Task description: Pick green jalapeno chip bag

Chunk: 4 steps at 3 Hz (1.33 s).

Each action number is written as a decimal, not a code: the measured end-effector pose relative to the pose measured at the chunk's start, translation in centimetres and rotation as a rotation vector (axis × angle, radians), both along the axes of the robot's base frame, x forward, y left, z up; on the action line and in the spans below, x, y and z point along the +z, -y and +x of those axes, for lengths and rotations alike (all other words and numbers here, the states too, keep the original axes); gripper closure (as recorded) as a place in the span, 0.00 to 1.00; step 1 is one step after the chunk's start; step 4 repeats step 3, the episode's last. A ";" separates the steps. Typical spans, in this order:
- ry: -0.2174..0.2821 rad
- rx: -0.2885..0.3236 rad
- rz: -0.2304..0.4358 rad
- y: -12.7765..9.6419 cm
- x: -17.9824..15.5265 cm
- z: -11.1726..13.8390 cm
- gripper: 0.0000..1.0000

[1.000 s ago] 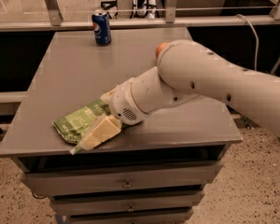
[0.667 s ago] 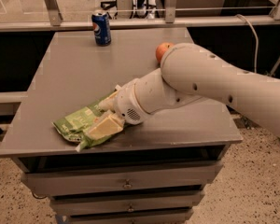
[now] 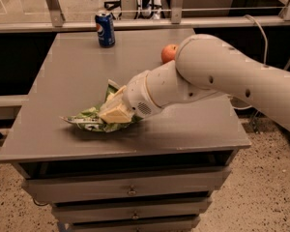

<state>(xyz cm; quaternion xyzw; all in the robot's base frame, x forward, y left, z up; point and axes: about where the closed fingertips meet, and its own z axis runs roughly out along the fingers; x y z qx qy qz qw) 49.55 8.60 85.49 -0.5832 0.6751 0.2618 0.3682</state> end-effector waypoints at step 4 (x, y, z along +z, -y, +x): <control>0.040 0.004 0.102 1.8 7.5 2.0 1.00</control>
Offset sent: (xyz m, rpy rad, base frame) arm 0.0374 -0.0415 0.1219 0.2069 0.0013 -0.0126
